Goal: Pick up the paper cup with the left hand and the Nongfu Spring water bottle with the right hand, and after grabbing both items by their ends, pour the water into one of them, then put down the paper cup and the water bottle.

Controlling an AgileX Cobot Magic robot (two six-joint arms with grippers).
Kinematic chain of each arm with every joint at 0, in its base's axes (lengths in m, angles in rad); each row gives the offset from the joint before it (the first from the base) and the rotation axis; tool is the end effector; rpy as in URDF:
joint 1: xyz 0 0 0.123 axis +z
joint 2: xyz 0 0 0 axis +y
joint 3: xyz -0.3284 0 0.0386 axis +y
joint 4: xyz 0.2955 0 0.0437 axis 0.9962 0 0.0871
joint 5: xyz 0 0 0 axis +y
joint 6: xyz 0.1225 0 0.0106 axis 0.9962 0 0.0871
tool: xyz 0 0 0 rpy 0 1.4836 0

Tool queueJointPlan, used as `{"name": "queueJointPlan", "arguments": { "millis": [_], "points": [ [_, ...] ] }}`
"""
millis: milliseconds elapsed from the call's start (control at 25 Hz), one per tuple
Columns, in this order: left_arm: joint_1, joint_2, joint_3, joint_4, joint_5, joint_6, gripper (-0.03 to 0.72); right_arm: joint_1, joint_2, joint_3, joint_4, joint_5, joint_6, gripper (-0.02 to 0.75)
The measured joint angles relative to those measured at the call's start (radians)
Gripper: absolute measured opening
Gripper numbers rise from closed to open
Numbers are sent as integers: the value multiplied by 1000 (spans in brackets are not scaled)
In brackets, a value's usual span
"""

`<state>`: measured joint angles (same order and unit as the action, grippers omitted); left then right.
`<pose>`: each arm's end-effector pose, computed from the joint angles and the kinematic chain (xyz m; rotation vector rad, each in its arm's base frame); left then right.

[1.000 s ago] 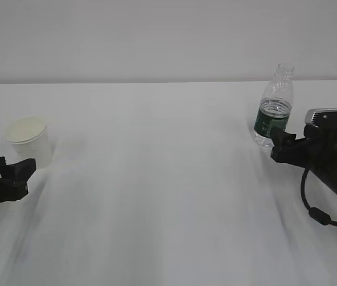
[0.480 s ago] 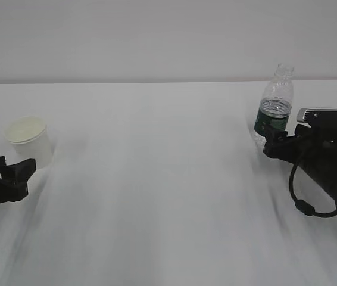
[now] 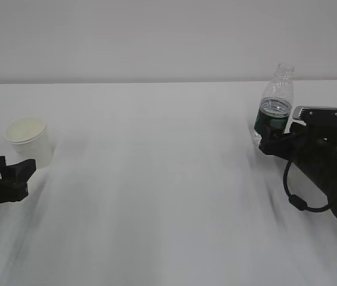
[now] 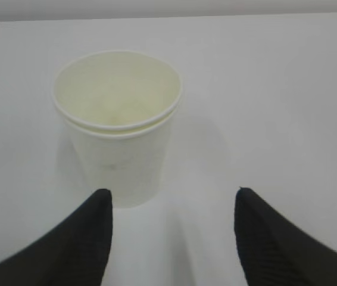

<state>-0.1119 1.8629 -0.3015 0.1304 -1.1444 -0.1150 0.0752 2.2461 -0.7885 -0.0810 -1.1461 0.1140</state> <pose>0.2899 -0.0472 0.0913 0.1293 1.9036 -0.2299 0.4298 0.0415 0.0390 -0.0481 1.7986 0.1776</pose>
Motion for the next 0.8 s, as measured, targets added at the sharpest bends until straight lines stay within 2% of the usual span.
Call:
{"name": "queueJointPlan", "arguments": {
  "millis": [800],
  "points": [
    [0,0,0,0,0,17,461,0,52,-123,-29,0,4,588]
  ]
}}
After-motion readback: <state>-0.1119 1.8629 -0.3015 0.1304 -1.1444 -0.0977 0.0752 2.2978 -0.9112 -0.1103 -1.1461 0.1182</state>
